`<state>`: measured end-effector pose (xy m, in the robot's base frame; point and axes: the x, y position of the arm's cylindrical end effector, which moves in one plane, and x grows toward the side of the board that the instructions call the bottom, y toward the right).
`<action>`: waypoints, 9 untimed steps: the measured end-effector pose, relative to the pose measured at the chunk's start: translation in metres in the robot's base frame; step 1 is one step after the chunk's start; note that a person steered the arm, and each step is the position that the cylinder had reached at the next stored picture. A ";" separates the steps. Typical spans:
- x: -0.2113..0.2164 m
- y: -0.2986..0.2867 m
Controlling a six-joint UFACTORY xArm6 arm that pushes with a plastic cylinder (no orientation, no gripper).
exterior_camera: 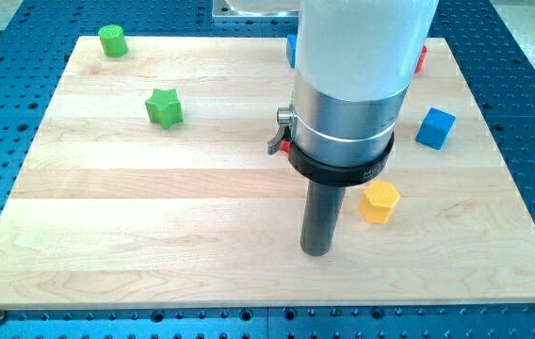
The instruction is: Place the hexagon towards the bottom center of the board
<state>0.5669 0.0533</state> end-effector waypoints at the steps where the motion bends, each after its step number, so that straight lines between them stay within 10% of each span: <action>1: 0.000 -0.003; 6: -0.045 0.131; 8: 0.012 -0.046; 9: -0.019 -0.029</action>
<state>0.5480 0.0244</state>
